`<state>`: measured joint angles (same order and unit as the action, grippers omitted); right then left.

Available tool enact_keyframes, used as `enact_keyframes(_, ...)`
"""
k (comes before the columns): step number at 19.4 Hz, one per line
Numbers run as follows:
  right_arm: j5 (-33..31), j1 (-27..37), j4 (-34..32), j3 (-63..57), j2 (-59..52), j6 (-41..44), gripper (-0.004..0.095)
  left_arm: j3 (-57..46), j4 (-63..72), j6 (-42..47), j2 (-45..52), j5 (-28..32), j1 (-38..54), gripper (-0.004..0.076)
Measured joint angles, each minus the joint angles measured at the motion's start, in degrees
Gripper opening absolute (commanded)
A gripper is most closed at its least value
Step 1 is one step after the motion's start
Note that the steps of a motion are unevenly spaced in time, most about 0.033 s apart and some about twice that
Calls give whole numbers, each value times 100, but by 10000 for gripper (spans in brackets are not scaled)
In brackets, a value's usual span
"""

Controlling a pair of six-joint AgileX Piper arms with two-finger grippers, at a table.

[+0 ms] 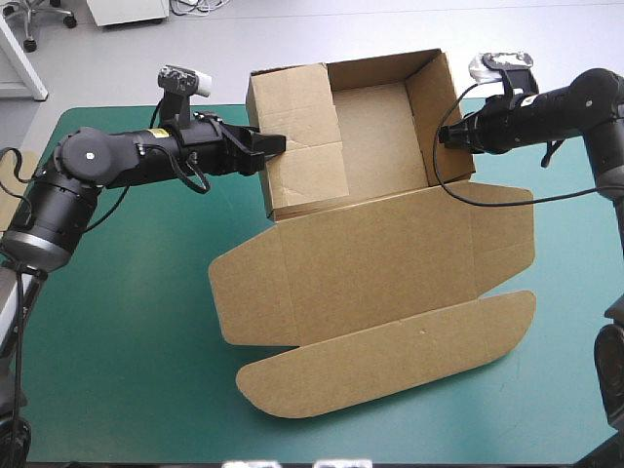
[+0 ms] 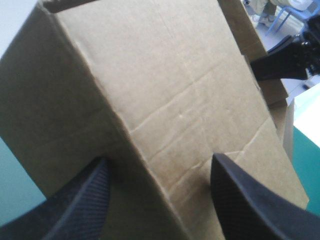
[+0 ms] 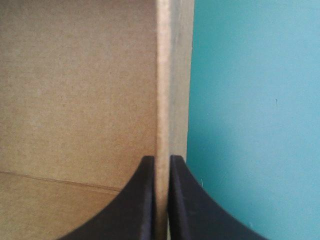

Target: Fold the box

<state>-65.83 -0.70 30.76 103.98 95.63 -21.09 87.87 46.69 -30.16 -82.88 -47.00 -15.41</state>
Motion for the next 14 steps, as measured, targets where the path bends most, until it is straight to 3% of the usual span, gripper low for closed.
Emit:
enact_keyframes(4, 20, 0, -38, 0, 0, 0, -15, 69, -858, 611, 0, 228, -305, 386)
enact_keyframes(14, 20, -6, 4, 0, 0, 8, -15, 112, -2504, 1994, 0, 465, -751, 386)
